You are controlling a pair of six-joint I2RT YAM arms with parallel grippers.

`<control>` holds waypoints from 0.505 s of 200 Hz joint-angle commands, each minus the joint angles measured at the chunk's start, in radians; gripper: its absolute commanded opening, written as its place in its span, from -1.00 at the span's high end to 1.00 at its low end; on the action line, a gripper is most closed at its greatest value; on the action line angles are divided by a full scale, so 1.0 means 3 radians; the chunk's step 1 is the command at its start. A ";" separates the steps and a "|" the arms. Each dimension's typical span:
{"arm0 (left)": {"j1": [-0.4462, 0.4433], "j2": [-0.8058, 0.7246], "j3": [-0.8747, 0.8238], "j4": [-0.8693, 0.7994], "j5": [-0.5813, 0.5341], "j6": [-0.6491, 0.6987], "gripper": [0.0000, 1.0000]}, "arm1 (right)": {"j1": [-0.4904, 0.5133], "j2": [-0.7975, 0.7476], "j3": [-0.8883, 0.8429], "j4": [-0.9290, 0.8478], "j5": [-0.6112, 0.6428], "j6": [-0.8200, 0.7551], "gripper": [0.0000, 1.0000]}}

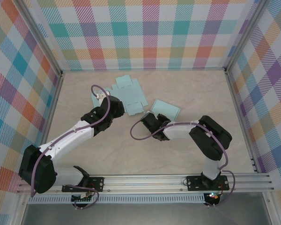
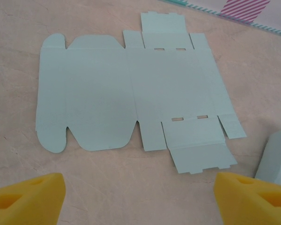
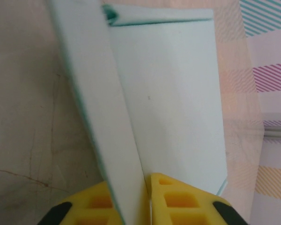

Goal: Fold the paper box

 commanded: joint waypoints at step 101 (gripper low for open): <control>0.0048 -0.0049 0.0041 -0.0041 0.0438 0.0184 -0.68 | -0.0184 -0.1006 0.0884 -0.2040 -0.1710 0.0682 1.00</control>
